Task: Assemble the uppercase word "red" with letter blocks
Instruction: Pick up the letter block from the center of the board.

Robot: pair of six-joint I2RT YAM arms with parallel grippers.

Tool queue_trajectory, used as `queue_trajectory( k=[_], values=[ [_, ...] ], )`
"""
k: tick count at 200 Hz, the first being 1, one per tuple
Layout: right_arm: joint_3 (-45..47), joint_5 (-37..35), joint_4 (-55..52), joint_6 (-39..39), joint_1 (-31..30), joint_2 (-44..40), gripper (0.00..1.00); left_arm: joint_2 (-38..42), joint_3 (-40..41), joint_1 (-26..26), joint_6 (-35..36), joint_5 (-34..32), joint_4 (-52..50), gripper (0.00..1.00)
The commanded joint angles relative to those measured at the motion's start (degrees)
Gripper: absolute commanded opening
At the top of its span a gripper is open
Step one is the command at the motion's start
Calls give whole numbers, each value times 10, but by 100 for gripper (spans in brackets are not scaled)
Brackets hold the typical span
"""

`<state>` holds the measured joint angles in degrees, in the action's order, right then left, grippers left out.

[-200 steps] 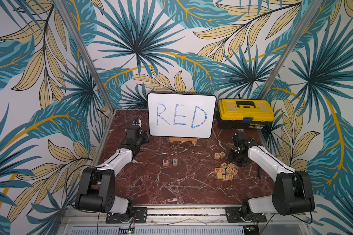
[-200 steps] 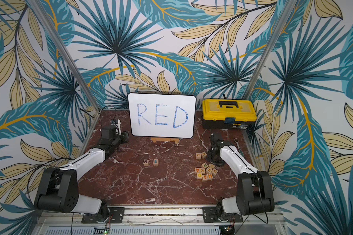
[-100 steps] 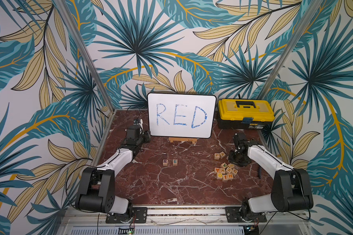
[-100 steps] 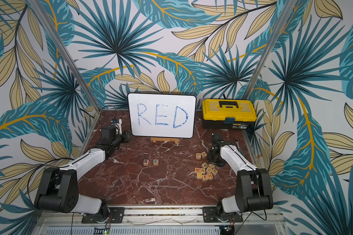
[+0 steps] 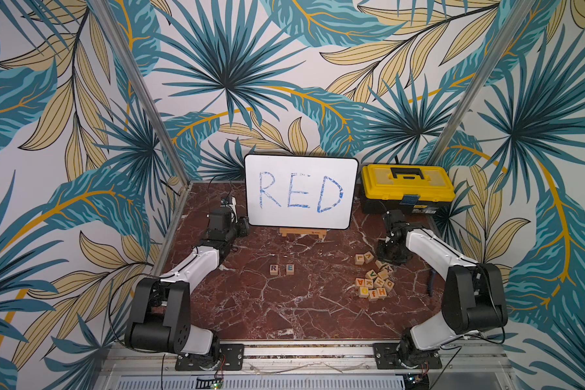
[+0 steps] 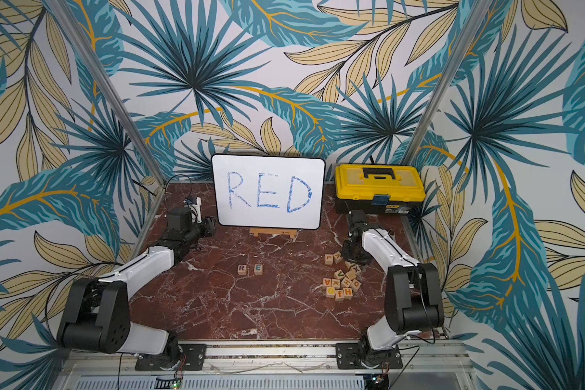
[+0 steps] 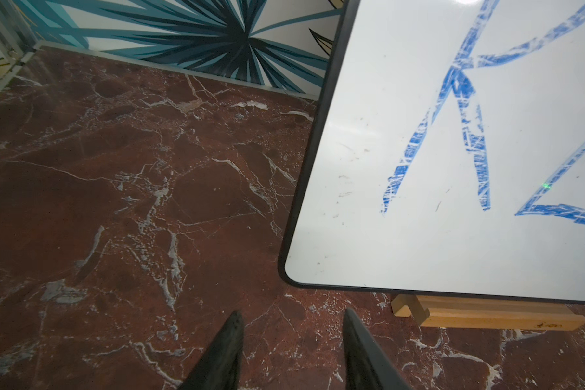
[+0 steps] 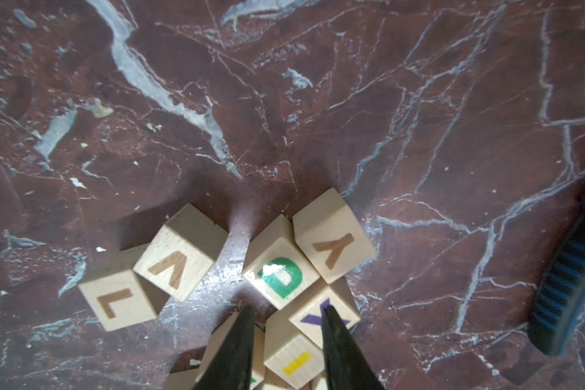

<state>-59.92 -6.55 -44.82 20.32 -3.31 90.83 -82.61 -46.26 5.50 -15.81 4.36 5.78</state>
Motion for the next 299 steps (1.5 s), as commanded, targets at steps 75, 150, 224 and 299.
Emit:
queue_trajectory(
  k=[75,150,224,299],
  values=[
    [-42,2,-7,-78,3,60,39,9,6,-12,12,10,13,48],
    [-39,-2,4,-73,3,87,38,7,6,-15,11,13,13,48],
    [-13,28,6,-39,2,50,38,3,2,-16,10,16,13,48],
    [-16,27,-3,-25,-14,37,38,7,3,-16,9,18,13,48]
  ],
)
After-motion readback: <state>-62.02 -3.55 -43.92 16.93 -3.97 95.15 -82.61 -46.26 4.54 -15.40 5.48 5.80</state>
